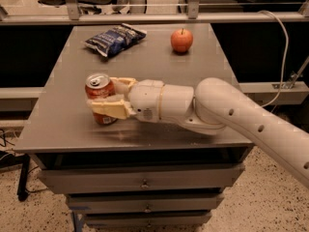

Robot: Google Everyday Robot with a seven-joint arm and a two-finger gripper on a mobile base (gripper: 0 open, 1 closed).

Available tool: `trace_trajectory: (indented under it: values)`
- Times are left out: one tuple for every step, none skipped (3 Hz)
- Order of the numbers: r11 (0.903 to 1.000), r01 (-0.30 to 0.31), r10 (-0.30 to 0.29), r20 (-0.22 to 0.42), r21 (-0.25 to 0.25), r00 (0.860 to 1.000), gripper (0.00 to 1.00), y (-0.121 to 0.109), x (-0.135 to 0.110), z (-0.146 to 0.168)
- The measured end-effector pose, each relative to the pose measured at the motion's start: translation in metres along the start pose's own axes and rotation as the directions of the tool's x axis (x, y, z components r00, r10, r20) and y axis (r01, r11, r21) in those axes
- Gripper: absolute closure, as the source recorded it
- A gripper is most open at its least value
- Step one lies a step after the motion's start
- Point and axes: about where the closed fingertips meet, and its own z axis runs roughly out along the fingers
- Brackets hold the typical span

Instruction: Place coke can upright

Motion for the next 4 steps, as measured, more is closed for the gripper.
trace_trajectory:
  values:
    - [0.9992,-0.008,0.006,-0.061,-0.039,0.998,0.0,-0.006,0.003,-0.023]
    - [0.9983,-0.016,0.008,-0.127,-0.056,0.992,0.0,-0.011,0.005,-0.05]
    - [0.998,-0.042,0.035,-0.133,-0.047,0.991,0.0,-0.014,0.009,-0.085]
    - [0.9959,-0.084,0.086,-0.054,0.034,0.995,0.0,-0.021,0.011,-0.137]
